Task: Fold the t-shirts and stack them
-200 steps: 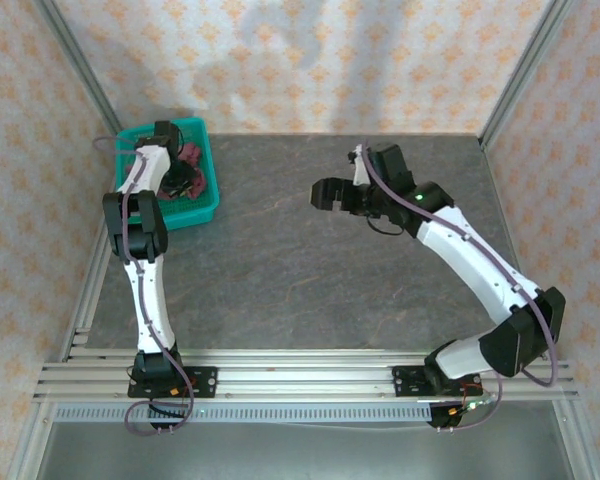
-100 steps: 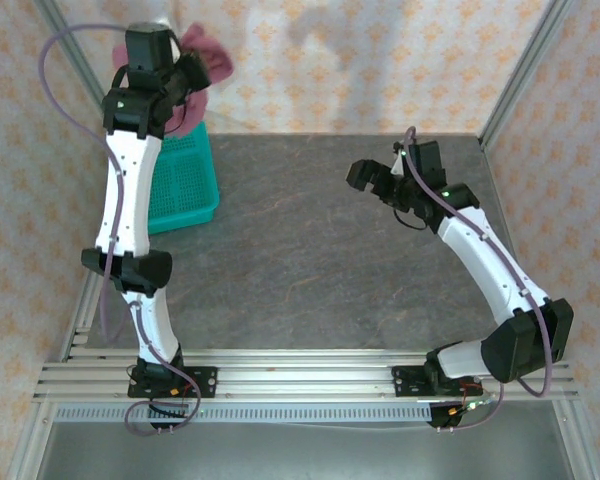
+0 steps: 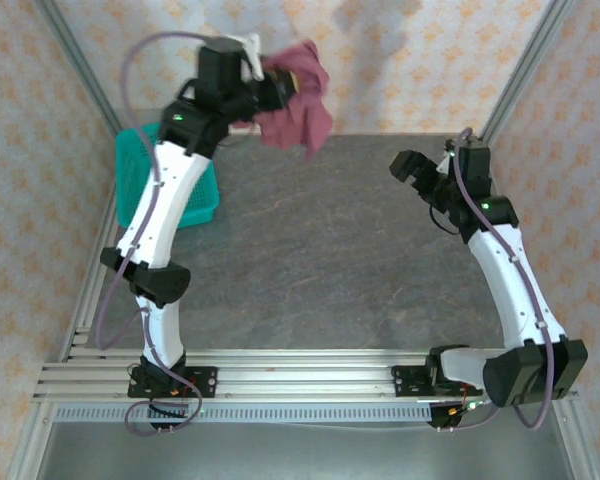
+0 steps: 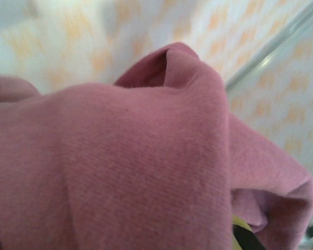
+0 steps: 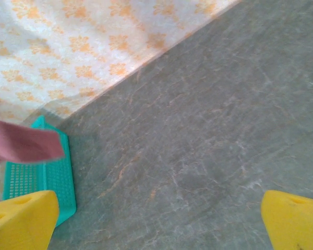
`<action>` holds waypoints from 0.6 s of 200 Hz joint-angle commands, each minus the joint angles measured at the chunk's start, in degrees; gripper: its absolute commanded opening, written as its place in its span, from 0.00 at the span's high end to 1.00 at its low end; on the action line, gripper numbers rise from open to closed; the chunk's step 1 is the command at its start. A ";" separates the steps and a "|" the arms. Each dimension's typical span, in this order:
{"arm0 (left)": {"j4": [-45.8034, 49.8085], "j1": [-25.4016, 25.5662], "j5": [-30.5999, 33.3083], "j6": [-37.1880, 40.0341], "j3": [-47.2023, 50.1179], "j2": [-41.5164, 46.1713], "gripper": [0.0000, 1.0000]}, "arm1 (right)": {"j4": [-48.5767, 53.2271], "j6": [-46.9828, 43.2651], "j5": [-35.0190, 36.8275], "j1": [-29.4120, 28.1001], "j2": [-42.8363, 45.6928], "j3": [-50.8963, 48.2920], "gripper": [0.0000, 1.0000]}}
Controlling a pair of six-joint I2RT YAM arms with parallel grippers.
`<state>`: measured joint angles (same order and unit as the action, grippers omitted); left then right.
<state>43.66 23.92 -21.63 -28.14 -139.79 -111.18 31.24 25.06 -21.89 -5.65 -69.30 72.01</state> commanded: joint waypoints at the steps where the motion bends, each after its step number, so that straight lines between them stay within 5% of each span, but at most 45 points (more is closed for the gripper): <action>1: -11.47 3.60 -6.37 -6.49 21.40 4.08 0.46 | 2.58 -0.91 1.16 0.48 1.17 -4.31 0.01; 8: -15.85 3.75 -7.48 -9.43 28.41 5.14 0.08 | 2.95 -1.01 1.16 0.53 1.18 -5.58 0.01; 12: -17.12 3.70 -7.17 -10.69 31.50 5.64 0.01 | 3.15 -1.13 1.03 0.55 1.15 -6.29 0.01; 37: -15.69 2.52 -0.62 -10.93 42.53 10.70 0.00 | 3.99 -0.91 -1.79 0.46 1.17 -9.95 0.01; 87: -2.44 -7.72 6.58 -10.48 46.86 20.68 0.00 | 4.78 0.39 -3.83 -4.71 1.11 -16.19 0.00; 120: -4.48 -8.65 2.40 -10.44 55.17 23.20 0.00 | 4.30 2.14 0.02 -11.92 -0.42 -19.11 0.01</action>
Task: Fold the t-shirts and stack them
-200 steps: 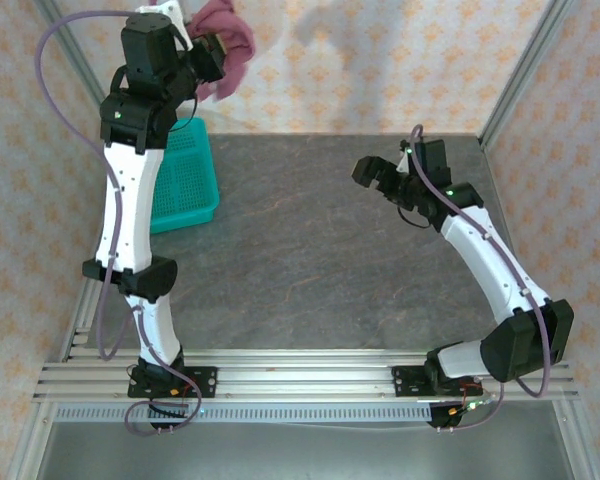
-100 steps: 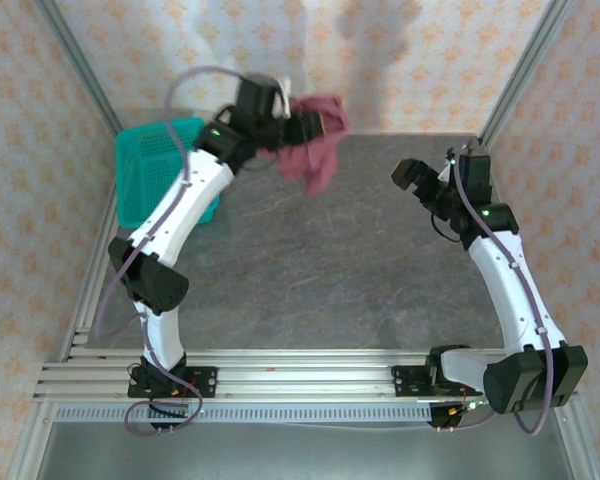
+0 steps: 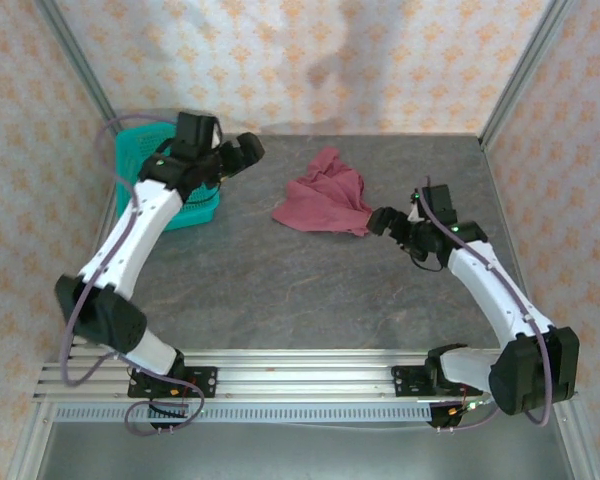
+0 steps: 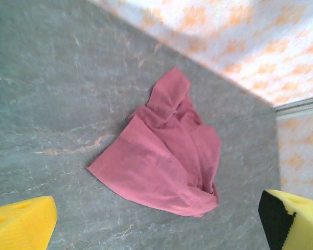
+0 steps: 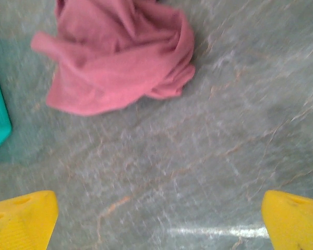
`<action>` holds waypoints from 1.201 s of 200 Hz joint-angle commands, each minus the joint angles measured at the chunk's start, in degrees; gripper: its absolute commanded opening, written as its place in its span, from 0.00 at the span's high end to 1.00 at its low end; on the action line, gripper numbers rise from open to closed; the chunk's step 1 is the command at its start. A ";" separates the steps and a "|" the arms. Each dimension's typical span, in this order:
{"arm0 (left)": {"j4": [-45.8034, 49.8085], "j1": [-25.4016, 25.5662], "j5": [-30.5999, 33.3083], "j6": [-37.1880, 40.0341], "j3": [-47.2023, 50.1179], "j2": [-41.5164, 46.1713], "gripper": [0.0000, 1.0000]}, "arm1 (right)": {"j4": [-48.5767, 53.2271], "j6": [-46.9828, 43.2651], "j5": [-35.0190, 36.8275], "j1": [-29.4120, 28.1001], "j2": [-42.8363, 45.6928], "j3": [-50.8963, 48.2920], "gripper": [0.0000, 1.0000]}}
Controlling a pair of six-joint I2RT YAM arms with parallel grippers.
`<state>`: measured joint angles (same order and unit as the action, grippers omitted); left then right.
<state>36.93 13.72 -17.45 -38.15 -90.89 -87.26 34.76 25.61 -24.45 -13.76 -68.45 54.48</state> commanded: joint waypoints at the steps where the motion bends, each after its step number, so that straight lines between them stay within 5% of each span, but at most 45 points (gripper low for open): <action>1: 2.13 1.66 -1.96 -0.43 6.48 -0.75 0.00 | 0.68 1.66 2.70 -3.99 -1.35 -1.66 0.01; 63: -7.54 4.96 -5.99 -1.57 12.04 -9.35 0.13 | -10.24 2.94 2.95 -6.13 -8.79 -0.19 0.01; 163: -19.54 5.03 -10.48 -6.91 12.59 -19.64 0.15 | -26.77 16.36 -9.80 5.35 -19.53 1.02 0.05; 240: -19.85 4.92 -11.21 -9.30 8.47 -30.73 0.29 | -35.10 25.01 -14.70 6.29 -32.89 3.54 0.28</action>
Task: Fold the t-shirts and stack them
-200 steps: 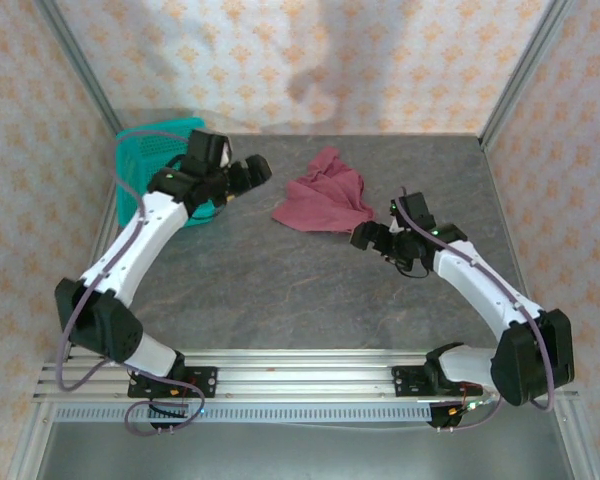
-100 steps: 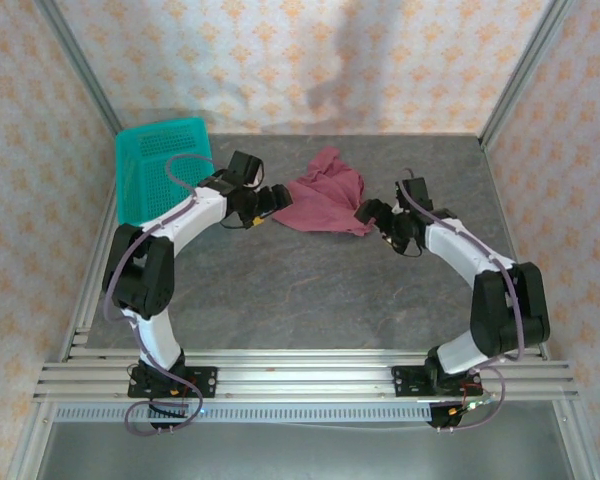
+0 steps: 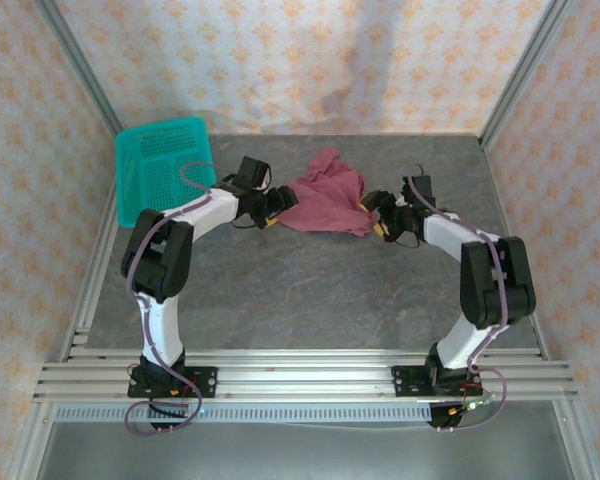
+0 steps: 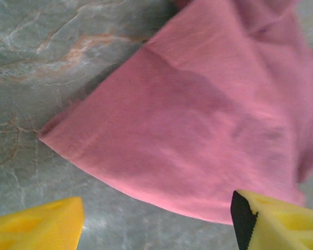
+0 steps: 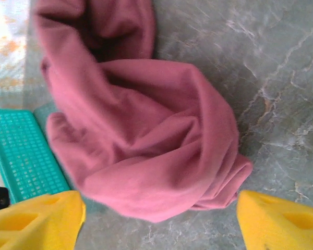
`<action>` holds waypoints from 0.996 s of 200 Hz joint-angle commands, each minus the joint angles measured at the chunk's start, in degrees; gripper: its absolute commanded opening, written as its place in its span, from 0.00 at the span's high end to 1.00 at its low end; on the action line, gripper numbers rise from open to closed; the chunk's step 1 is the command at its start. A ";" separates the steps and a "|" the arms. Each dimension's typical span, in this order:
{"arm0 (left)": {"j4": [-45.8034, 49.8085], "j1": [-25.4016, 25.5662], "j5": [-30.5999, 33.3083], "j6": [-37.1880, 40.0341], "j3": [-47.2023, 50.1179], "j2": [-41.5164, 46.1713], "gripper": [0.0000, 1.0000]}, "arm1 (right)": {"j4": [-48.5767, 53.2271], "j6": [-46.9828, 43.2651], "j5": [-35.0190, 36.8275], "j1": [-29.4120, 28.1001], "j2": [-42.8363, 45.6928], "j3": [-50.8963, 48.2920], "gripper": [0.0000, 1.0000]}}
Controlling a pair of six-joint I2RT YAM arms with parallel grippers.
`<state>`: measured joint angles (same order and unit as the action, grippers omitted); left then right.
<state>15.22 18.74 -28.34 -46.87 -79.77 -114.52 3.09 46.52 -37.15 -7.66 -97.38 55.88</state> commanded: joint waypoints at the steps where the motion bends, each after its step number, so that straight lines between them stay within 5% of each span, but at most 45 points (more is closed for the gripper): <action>1: 1.97 -0.11 -0.19 -0.58 -2.75 -3.63 0.29 | -3.44 4.19 -2.03 0.19 -4.13 2.22 0.29; 20: 2.74 0.02 0.53 -1.01 -3.98 -6.17 0.41 | -3.94 5.75 -2.22 0.10 -6.83 4.04 0.42; 45: 4.38 0.25 1.84 -1.56 -7.23 -8.75 0.76 | -3.33 5.97 -2.18 0.10 -7.45 6.46 0.74; 66: 5.87 0.33 4.24 -1.23 -9.93 -8.59 1.00 | -0.69 3.61 -1.84 0.11 -5.23 8.99 0.85; 139: 7.57 1.23 10.19 3.08 -20.87 1.16 1.00 | 18.02 -10.18 5.11 0.19 3.47 21.69 0.87; 199: 22.57 5.91 16.57 14.22 -53.25 3.51 1.00 | 27.91 -21.23 15.37 0.89 8.08 39.11 0.88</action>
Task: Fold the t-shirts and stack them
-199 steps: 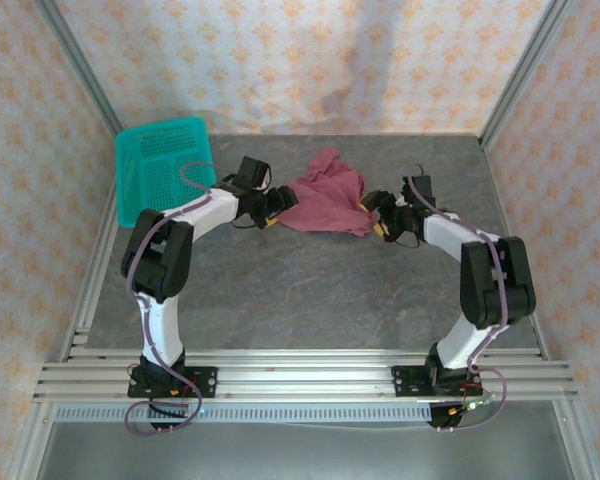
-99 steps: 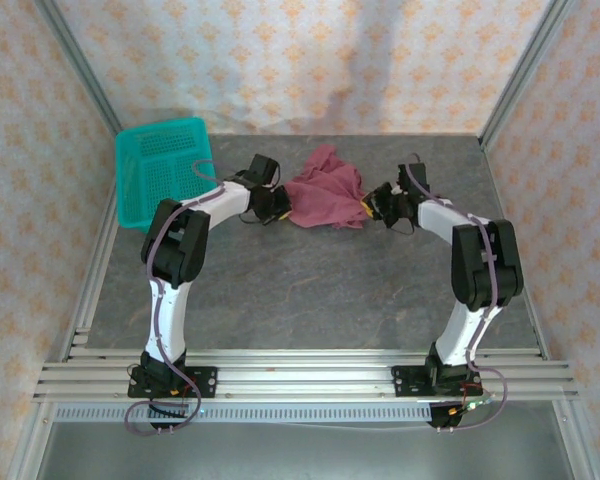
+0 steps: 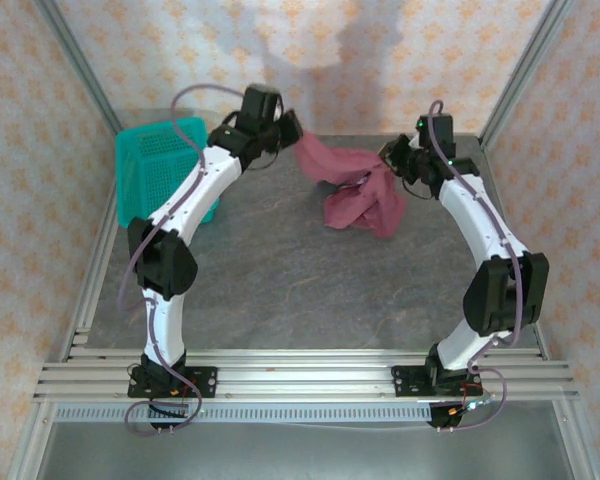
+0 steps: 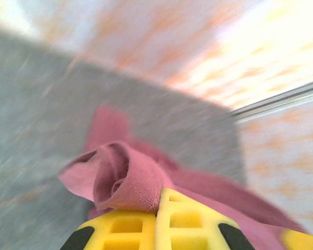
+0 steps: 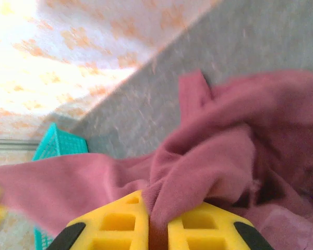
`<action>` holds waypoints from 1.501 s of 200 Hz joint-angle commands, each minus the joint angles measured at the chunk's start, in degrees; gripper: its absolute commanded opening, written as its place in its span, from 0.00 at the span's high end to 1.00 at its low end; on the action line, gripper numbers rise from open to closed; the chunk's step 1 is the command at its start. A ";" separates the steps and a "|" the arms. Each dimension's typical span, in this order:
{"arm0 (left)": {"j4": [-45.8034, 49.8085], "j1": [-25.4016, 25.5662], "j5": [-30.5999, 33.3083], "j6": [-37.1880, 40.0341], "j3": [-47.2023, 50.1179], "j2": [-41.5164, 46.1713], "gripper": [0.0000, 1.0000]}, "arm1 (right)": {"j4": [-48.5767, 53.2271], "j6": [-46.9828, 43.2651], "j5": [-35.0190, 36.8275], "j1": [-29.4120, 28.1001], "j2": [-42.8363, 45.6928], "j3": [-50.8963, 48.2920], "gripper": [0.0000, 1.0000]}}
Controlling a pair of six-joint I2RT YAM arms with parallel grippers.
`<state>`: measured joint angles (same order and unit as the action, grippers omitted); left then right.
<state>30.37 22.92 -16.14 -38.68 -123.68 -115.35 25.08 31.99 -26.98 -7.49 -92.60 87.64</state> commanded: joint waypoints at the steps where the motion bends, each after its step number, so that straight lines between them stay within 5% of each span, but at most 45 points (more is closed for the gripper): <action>1: 7.64 1.76 4.50 6.18 -9.76 4.39 1.00 | 6.15 -6.86 5.07 0.67 3.34 7.72 0.88; 34: 8.73 3.39 6.53 9.67 -12.60 10.54 1.00 | 11.86 -8.13 0.71 0.72 5.96 13.48 0.88; 71: 6.49 3.78 10.56 12.83 -4.82 21.10 1.00 | 15.07 -7.66 -1.10 0.72 14.56 9.84 0.88; 127: 4.68 2.12 11.43 12.62 2.91 22.70 1.00 | 20.72 -19.05 11.06 0.90 15.81 10.59 0.88; 170: 8.11 -0.02 7.97 13.01 -15.02 11.33 1.00 | 20.43 -30.07 19.75 0.89 3.98 22.99 0.88; 194: 14.15 -0.08 6.84 14.35 -30.54 2.84 1.00 | 21.39 -33.79 19.57 0.91 -1.15 31.78 0.87; 210: 16.83 -0.20 5.65 14.94 -32.22 2.25 1.00 | 24.45 -35.39 16.63 0.85 -2.86 34.79 0.86; 225: 17.96 -0.06 6.20 15.75 -25.63 5.23 1.00 | 25.29 -36.25 11.85 0.40 -1.55 31.12 0.84; 266: 7.04 -0.65 13.62 13.86 19.65 27.74 1.00 | 19.87 -35.23 2.90 -6.27 9.73 3.94 0.81; 284: 8.07 -1.08 16.72 12.20 32.36 33.19 1.00 | 14.48 -30.26 -0.93 -10.21 13.18 -8.40 0.49; 300: 6.26 -1.34 17.94 9.76 42.86 37.43 1.00 | 9.76 -23.40 -0.96 -11.33 14.73 -16.37 0.36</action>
<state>40.07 22.72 -4.86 -25.65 -91.98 -82.83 41.78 0.34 -25.08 -17.63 -80.71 80.03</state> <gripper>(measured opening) 0.037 0.557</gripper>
